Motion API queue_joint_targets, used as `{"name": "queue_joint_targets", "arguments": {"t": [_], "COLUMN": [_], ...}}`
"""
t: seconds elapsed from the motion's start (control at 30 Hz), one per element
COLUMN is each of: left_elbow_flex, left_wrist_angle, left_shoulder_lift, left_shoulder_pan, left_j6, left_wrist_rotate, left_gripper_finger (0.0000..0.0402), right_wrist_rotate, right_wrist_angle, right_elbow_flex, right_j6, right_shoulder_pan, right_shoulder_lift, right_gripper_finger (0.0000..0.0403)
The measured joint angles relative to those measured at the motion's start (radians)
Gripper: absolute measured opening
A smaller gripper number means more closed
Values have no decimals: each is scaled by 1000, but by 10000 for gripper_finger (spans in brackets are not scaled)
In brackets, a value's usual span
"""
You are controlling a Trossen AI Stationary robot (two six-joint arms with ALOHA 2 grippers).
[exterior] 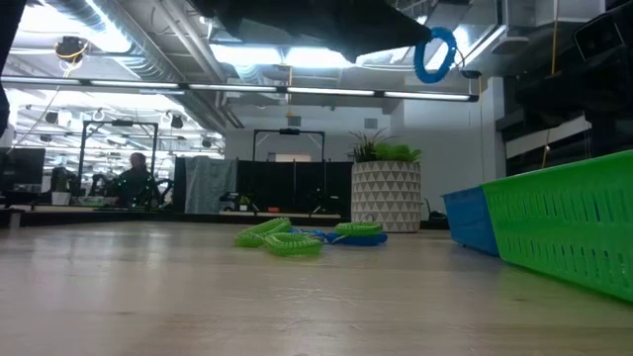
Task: Sort spring keychains
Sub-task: Put the blue spring keychain into the blue bin
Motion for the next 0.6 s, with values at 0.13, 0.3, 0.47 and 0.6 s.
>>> {"name": "queue_joint_targets", "arguments": {"t": [0.13, 0.3, 0.47, 0.6], "left_elbow_flex": [0, 53, 185, 298], "left_wrist_angle": [14, 29, -80, -191], "left_shoulder_lift": [1, 58, 164, 253], "left_shoulder_pan": [-12, -18, -22, -23], "left_j6": [7, 9, 13, 48], "left_wrist_rotate": [0, 1, 46, 47], "left_gripper_finger": [4, 4, 4, 4], "right_wrist_rotate": [0, 0, 0, 0], "right_wrist_angle": [0, 0, 0, 0], "right_elbow_flex": [0, 0, 0, 0], "right_j6": [0, 0, 0, 0], "right_shoulder_pan": [0, 0, 0, 0], "right_shoulder_lift": [0, 0, 0, 0], "right_gripper_finger": [136, 136, 136, 136]}}
